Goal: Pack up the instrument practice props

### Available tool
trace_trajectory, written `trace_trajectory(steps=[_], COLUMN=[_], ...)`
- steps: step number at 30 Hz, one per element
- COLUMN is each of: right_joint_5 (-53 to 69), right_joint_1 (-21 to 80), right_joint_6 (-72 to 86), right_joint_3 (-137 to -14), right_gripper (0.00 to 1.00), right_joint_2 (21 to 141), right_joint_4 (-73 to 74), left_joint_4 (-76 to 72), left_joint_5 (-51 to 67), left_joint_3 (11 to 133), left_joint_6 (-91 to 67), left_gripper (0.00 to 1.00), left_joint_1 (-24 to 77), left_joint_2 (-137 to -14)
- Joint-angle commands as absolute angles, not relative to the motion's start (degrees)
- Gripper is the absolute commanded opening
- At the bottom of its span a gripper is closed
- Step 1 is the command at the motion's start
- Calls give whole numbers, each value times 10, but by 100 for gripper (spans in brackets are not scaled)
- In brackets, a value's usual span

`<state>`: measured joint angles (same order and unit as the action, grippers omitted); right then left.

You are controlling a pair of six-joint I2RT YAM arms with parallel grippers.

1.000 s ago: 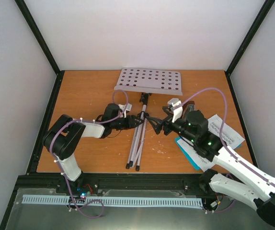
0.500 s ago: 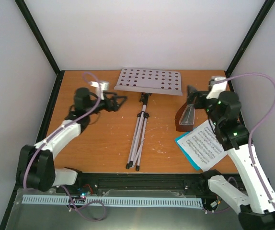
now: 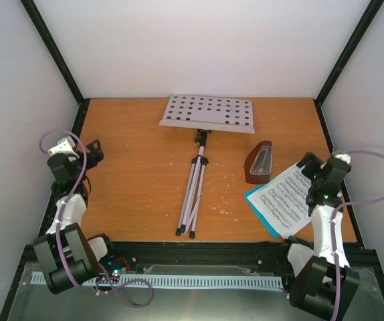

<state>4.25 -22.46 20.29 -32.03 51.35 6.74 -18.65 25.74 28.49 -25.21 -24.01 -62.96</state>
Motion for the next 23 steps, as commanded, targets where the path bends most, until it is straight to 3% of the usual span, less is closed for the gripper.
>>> trace_trajectory(steps=[1, 9, 14, 23], right_joint_5=[-12, -47, 6, 27], right_joint_1=[-226, -118, -109, -77], right_joint_6=[208, 104, 77, 43], right_joint_3=[-221, -126, -82, -98], right_gripper=[100, 100, 100, 100], right_joint_2=[509, 581, 647, 742], right_joint_4=[-150, -376, -525, -610], left_joint_4=[-313, -543, -561, -589], left_joint_5=[97, 109, 147, 142], left_joint_3=[239, 152, 177, 181], left_joint_6=[-222, -155, -154, -149], left_gripper=[99, 99, 100, 100], left_joint_1=[-246, -242, -239, -238], left_joint_2=[-626, -719, -781, -813])
